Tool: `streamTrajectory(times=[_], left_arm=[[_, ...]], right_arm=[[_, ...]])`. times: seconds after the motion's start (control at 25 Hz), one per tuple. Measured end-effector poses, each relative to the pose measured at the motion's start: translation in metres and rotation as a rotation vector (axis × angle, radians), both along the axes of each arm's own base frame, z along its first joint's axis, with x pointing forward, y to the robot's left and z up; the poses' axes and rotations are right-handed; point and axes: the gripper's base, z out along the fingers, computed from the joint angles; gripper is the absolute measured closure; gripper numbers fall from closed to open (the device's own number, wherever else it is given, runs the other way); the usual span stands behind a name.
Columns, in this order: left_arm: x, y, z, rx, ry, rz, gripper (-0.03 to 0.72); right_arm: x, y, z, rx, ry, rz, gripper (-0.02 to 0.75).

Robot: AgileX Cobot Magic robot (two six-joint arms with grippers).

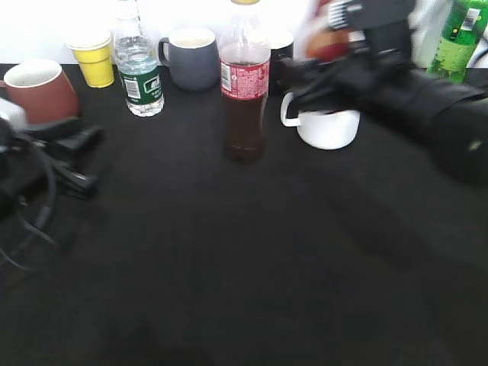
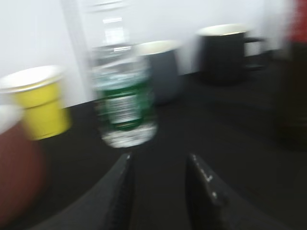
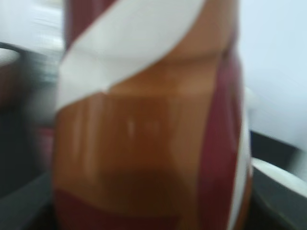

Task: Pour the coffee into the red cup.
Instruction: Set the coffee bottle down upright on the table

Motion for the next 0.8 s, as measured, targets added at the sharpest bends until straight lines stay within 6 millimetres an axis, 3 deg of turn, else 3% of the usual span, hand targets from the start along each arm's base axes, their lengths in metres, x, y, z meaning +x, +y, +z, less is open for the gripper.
streamTrajectory(times=[0.2, 0.32, 0.48, 0.6, 0.8], left_arm=[[-0.004, -0.012, 0.000, -0.012, 0.003, -0.017, 0.409], [-0.003, -0.011, 0.000, -0.014, 0.004, -0.011, 0.409], [-0.003, -0.011, 0.000, -0.015, 0.005, -0.009, 0.409], [-0.003, -0.011, 0.000, -0.015, 0.005, -0.009, 0.409], [-0.003, -0.011, 0.000, -0.015, 0.005, -0.009, 0.409]], right_arm=[[0.034, -0.093, -0.001, 0.000, 0.012, -0.299, 0.210], [0.041, -0.134, -0.003, -0.001, 0.016, -0.418, 0.210], [0.048, -0.145, -0.014, 0.000, -0.034, -0.458, 0.210], [0.059, -0.146, -0.045, -0.007, -0.094, -0.473, 0.210], [0.093, -0.143, -0.094, -0.011, -0.041, -0.476, 0.210]])
